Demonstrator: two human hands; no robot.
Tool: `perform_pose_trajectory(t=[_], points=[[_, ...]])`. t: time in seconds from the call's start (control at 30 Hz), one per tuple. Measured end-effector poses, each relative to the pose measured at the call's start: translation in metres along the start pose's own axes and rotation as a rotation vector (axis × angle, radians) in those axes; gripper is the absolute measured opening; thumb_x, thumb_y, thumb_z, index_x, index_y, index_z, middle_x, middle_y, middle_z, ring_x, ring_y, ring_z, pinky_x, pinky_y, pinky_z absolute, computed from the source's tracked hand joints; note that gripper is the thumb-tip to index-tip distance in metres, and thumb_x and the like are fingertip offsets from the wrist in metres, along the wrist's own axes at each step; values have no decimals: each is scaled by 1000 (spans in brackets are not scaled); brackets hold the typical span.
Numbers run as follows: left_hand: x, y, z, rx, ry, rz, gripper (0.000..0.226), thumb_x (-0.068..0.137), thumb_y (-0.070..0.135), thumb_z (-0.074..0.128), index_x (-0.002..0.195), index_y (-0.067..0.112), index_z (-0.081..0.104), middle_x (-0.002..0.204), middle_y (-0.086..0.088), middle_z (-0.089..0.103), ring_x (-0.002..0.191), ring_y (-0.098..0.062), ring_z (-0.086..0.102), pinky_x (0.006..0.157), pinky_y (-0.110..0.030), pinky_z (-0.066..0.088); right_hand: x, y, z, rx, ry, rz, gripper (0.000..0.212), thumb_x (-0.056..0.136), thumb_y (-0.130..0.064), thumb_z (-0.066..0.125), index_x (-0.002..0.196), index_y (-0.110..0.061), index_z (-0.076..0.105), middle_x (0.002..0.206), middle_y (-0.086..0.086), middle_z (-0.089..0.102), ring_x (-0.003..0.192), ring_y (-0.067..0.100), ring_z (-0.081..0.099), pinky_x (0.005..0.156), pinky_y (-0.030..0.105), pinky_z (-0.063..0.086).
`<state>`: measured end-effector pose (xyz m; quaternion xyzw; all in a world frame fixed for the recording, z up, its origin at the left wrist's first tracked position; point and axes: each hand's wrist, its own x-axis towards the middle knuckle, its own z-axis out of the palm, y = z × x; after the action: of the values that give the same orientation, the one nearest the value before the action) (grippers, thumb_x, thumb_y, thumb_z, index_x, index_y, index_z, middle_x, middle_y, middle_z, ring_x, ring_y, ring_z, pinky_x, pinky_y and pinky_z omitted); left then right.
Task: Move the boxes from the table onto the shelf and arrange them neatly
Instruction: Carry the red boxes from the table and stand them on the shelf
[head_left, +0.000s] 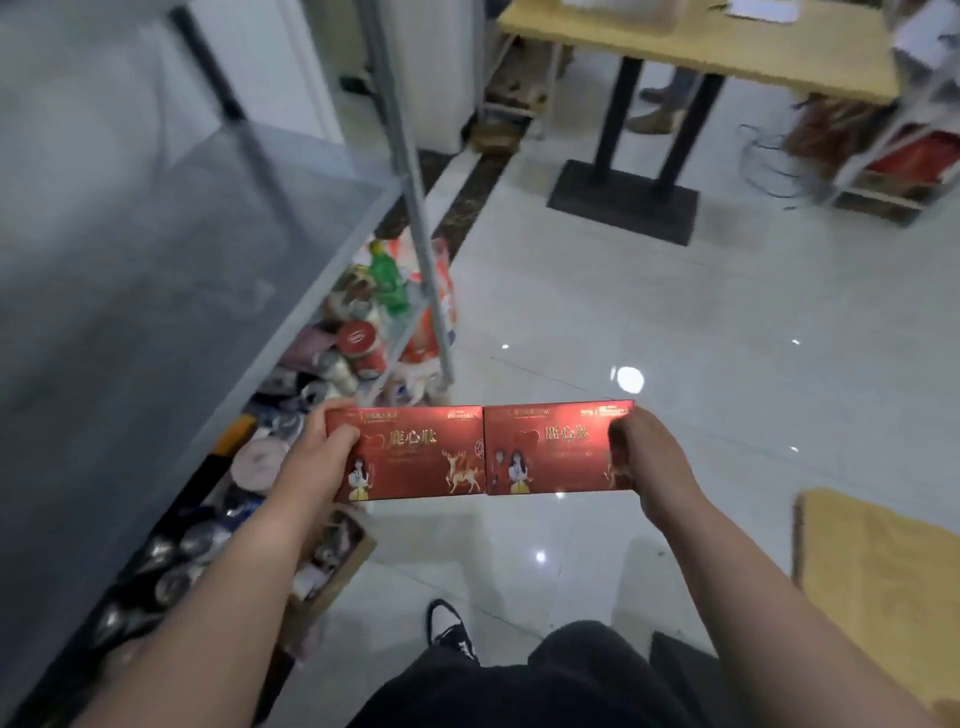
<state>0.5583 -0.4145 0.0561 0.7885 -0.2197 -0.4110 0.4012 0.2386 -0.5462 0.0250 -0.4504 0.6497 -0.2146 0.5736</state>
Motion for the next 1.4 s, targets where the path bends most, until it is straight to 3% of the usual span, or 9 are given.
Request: perform_pose_trajectory(t=[0.17, 0.3, 0.43, 0.5, 0.63, 0.8, 1.1, 1.23, 1.4], points=[[-27, -29, -37, -163, 155, -54, 32, 88, 22, 48, 111, 41, 59, 111, -5, 64, 93, -24, 66, 76, -44, 57, 9, -27, 48, -107, -169, -145, 22, 82, -37, 56, 97, -24, 67, 89, -2, 72, 81, 21, 68, 72, 36, 56], [-79, -54, -48, -260, 408, -113, 33, 75, 29, 49, 102, 43, 61, 107, -10, 65, 86, -21, 64, 75, -42, 56, 11, -47, 78, -201, -377, -203, 31, 77, -42, 58, 101, -24, 67, 96, 6, 73, 90, 27, 71, 81, 46, 58], [-146, -84, -48, -363, 642, -189, 32, 90, 13, 48, 108, 37, 60, 103, -7, 62, 74, -15, 66, 51, -28, 55, -10, -56, 110, -285, -617, -260, 45, 69, -44, 60, 103, -16, 64, 88, 17, 69, 74, 23, 63, 68, 42, 56], [-179, -101, -49, -405, 742, -223, 32, 92, 12, 47, 104, 38, 60, 103, -6, 63, 79, -17, 64, 58, -27, 52, -25, -55, 127, -322, -710, -296, 42, 69, -44, 62, 101, -17, 64, 86, 17, 69, 72, 24, 64, 66, 44, 56], [-248, -128, -57, -475, 885, -268, 30, 86, 25, 49, 105, 45, 61, 102, -4, 68, 89, -22, 67, 78, -43, 55, -65, -45, 161, -375, -844, -352, 20, 85, -32, 66, 99, -17, 62, 82, 7, 64, 63, 20, 58, 61, 34, 50], [-326, -156, -84, -552, 1080, -253, 32, 95, 17, 46, 109, 41, 61, 101, -5, 68, 84, -20, 67, 76, -42, 56, -140, -41, 208, -440, -997, -446, 14, 85, -35, 65, 92, -24, 62, 83, 5, 69, 74, 25, 66, 77, 54, 58], [-463, -185, -212, -605, 1311, -37, 38, 92, 14, 44, 104, 44, 64, 99, -6, 68, 74, -17, 67, 69, -39, 54, -321, -64, 307, -337, -1194, -711, 39, 79, -49, 68, 109, -24, 63, 99, -3, 73, 87, 15, 72, 77, 37, 58], [-519, -180, -269, -594, 1406, 133, 38, 95, 8, 40, 112, 35, 60, 90, -4, 65, 62, -10, 66, 52, -29, 53, -401, -86, 339, -232, -1238, -817, 35, 79, -50, 70, 106, -29, 64, 101, -4, 74, 92, 16, 72, 83, 40, 59], [-563, -164, -331, -536, 1448, 295, 34, 95, 8, 42, 108, 34, 59, 91, -3, 64, 60, -5, 65, 51, -23, 53, -479, -122, 363, -101, -1254, -937, 19, 87, -40, 70, 101, -29, 63, 100, -3, 74, 93, 18, 73, 80, 41, 59]])
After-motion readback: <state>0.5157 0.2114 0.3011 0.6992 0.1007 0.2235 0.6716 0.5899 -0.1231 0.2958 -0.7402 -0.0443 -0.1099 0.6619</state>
